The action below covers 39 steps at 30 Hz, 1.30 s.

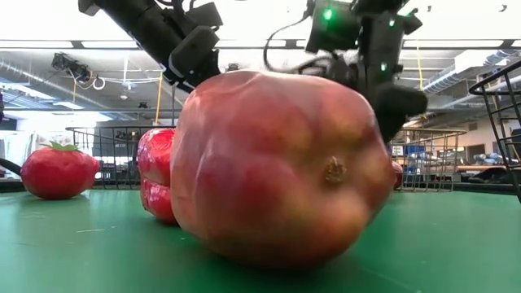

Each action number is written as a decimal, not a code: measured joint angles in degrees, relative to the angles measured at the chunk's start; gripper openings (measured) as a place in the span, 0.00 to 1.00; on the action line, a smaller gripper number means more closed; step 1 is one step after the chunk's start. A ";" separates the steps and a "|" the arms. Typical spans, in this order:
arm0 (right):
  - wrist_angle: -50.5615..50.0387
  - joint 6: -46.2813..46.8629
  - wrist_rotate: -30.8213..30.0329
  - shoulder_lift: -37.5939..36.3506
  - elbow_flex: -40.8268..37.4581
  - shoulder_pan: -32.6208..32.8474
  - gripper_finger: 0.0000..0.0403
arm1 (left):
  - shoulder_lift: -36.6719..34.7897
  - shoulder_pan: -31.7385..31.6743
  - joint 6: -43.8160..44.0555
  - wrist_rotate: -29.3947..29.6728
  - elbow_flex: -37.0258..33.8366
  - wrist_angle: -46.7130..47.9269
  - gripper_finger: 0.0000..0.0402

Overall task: Sort produce into baskets
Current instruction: Put the red apple into the gold wire basket

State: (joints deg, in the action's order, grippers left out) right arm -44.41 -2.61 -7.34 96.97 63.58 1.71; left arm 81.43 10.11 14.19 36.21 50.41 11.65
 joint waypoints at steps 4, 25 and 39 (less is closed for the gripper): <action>-0.67 -0.70 2.47 4.20 -0.01 -0.27 0.87 | 0.00 0.11 0.01 -0.10 0.00 0.43 0.88; -4.50 -0.63 -6.80 -7.48 7.31 -2.76 0.74 | -0.02 0.11 1.30 -0.31 0.00 -0.12 0.88; -6.44 10.77 -21.81 -20.68 7.69 -21.46 0.77 | -0.02 0.11 1.52 -1.70 0.00 0.05 0.88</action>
State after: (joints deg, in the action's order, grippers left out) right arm -50.85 8.16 -29.15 76.29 71.26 -19.75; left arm 81.41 10.22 15.70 34.50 50.41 11.70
